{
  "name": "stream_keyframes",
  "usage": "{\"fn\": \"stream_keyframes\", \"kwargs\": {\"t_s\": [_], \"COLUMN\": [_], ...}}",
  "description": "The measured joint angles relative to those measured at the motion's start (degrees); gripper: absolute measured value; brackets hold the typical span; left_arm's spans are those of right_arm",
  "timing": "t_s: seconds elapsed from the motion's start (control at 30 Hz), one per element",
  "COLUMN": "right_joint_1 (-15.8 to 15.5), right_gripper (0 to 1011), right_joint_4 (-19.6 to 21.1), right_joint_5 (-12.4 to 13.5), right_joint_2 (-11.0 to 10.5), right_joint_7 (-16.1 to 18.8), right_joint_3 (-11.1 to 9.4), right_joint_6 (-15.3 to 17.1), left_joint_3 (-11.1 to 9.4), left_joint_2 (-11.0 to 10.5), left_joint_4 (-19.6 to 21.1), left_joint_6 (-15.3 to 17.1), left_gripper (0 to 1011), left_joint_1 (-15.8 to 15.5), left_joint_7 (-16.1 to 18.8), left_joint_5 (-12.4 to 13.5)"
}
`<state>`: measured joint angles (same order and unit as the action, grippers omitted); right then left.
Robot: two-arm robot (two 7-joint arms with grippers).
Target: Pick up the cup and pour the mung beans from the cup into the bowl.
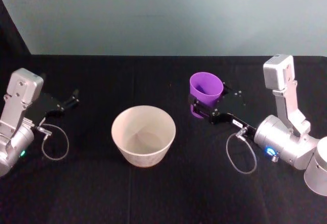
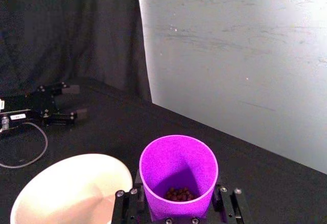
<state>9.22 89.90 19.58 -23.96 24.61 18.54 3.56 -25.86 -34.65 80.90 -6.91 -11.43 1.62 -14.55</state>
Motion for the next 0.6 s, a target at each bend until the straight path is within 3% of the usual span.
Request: {"fn": "stream_keyframes", "kwargs": {"t_s": [0.6], "right_joint_1": [0.0], "right_gripper": [718], "right_joint_4": [0.0], "right_joint_5": [0.0], "right_joint_2": [0.0], "right_joint_7": [0.0], "right_joint_3": [0.0], "right_joint_6": [0.0], "left_joint_3": [0.0], "left_joint_2": [0.0], "left_joint_4": [0.0], "left_joint_6": [0.0], "left_gripper": [1000], "left_joint_1": [0.0], "left_joint_7": [0.0], "left_joint_5": [0.0]}}
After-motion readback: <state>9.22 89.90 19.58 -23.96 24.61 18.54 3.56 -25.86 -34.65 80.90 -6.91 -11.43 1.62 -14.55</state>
